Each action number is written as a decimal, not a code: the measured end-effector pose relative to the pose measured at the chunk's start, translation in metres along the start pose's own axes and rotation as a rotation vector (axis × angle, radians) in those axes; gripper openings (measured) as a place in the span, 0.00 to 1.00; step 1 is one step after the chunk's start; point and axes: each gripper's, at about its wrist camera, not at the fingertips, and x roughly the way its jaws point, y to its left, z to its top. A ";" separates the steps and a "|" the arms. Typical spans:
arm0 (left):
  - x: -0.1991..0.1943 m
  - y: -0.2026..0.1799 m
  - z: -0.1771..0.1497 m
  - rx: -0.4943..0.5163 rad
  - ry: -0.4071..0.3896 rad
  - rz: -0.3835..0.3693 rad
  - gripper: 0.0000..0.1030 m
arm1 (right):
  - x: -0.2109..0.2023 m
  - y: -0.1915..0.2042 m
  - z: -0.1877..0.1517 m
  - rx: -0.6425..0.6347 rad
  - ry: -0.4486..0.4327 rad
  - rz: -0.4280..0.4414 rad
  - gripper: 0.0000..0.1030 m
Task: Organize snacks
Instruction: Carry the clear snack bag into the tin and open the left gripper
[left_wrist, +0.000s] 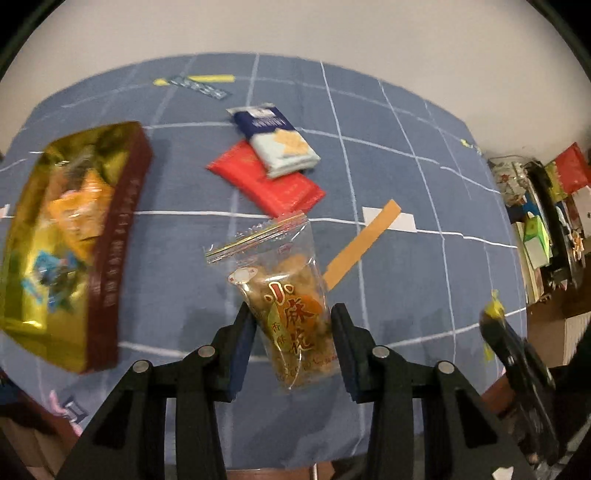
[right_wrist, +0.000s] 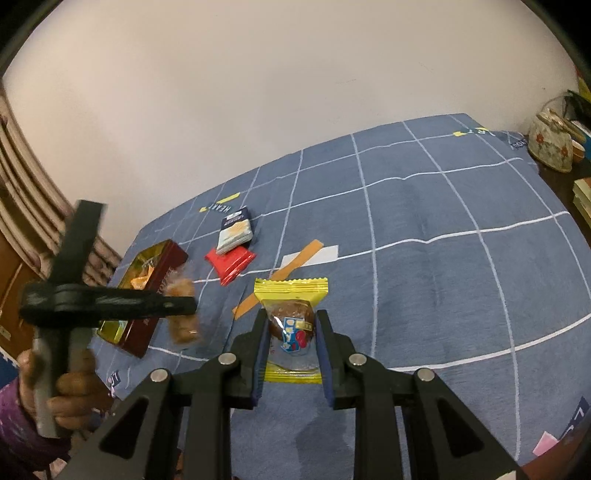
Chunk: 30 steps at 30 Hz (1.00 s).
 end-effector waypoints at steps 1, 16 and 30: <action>-0.005 0.003 -0.003 0.002 -0.014 0.003 0.37 | 0.001 0.004 -0.001 -0.016 0.001 -0.004 0.23; -0.080 0.082 -0.040 0.000 -0.231 0.105 0.37 | 0.011 0.052 -0.014 -0.141 -0.027 -0.037 0.23; -0.091 0.149 -0.052 -0.023 -0.312 0.232 0.37 | -0.006 0.130 -0.023 -0.180 -0.087 0.100 0.24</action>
